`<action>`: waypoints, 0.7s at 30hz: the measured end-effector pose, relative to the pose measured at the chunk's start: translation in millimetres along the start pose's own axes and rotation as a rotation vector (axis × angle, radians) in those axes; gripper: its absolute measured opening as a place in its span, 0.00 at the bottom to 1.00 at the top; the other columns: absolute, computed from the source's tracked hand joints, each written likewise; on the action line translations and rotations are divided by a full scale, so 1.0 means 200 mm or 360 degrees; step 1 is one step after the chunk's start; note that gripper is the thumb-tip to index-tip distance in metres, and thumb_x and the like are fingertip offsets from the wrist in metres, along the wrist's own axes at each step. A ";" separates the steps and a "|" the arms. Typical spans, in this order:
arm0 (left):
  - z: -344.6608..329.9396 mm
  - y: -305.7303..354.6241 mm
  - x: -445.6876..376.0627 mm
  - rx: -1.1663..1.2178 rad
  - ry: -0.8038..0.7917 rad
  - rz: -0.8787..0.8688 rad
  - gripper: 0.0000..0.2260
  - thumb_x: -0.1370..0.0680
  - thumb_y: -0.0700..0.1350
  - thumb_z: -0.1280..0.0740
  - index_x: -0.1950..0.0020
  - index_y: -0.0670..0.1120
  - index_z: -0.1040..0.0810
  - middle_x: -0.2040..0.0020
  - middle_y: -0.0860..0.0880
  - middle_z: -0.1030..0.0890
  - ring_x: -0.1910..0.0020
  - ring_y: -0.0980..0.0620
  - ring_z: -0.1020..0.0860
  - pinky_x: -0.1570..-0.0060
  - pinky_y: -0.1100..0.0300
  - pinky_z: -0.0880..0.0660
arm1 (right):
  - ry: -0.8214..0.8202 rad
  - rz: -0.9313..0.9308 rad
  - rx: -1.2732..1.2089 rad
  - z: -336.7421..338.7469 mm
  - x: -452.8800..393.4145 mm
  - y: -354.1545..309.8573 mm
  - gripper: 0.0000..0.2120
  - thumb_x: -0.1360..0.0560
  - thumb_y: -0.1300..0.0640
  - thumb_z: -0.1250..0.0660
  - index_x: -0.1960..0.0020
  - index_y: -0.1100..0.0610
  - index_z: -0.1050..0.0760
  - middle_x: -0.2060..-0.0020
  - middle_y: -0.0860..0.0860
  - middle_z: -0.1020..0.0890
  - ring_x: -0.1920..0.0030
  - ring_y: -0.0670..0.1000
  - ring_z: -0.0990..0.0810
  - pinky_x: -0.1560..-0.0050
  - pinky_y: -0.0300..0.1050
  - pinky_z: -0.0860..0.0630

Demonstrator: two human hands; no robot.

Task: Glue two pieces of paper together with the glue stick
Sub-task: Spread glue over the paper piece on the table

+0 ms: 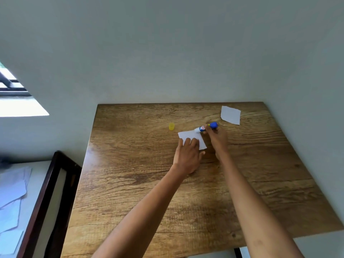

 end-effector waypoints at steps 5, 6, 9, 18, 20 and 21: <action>-0.01 0.00 0.00 -0.0010 0.0001 0.0004 0.25 0.19 0.55 0.51 0.28 0.40 0.41 0.36 0.44 0.31 0.37 0.44 0.35 0.33 0.45 0.44 | 0.0112 -0.0054 -0.0109 0.04 -0.02 0.00 0.14 0.26 0.49 0.32 0.47 0.58 0.22 0.55 0.51 0.18 0.55 0.47 0.21 0.57 0.39 0.27; -0.01 0.00 0.00 -0.0007 0.0002 0.0004 0.25 0.19 0.55 0.51 0.28 0.40 0.41 0.36 0.44 0.31 0.37 0.44 0.35 0.33 0.45 0.44 | 0.0124 -0.0079 -0.0179 0.05 -0.02 0.00 0.14 0.26 0.50 0.32 0.46 0.59 0.22 0.55 0.51 0.18 0.54 0.48 0.21 0.57 0.38 0.27; 0.00 0.00 0.01 -0.0013 -0.0004 -0.0006 0.25 0.19 0.55 0.52 0.28 0.40 0.41 0.36 0.44 0.31 0.37 0.44 0.35 0.33 0.45 0.44 | 0.0185 -0.0190 -0.0462 0.08 -0.01 -0.01 0.11 0.28 0.52 0.30 0.49 0.57 0.23 0.57 0.50 0.19 0.55 0.47 0.22 0.58 0.38 0.28; 0.14 -0.04 -0.04 0.0131 0.0158 0.0064 0.21 0.19 0.52 0.50 0.28 0.43 0.40 0.30 0.44 0.34 0.34 0.45 0.35 0.34 0.46 0.39 | -0.0234 -0.0052 -0.0599 0.01 -0.04 -0.22 0.14 0.21 0.58 0.40 0.36 0.56 0.32 0.47 0.52 0.22 0.47 0.49 0.24 0.44 0.46 0.29; 0.22 -0.08 -0.10 0.0339 0.0354 0.0113 0.19 0.19 0.49 0.48 0.29 0.45 0.38 0.31 0.45 0.34 0.34 0.46 0.34 0.35 0.49 0.37 | -0.0334 0.0067 -0.0385 -0.03 -0.07 -0.26 0.14 0.20 0.56 0.41 0.36 0.56 0.32 0.48 0.51 0.24 0.47 0.49 0.26 0.44 0.45 0.29; 0.26 -0.11 -0.13 0.0491 0.0436 0.0147 0.18 0.19 0.47 0.47 0.30 0.46 0.36 0.32 0.46 0.33 0.35 0.46 0.34 0.36 0.50 0.37 | -0.0371 0.0106 -0.0282 -0.05 -0.09 -0.28 0.14 0.20 0.55 0.42 0.36 0.57 0.31 0.50 0.50 0.24 0.48 0.49 0.26 0.46 0.40 0.29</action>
Point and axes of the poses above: each hand's wrist, its own x-axis away from the middle knuckle, its own z-axis out of the back of the hand, y = z × x, the point moved 6 cm from there along -x, towards the middle knuckle
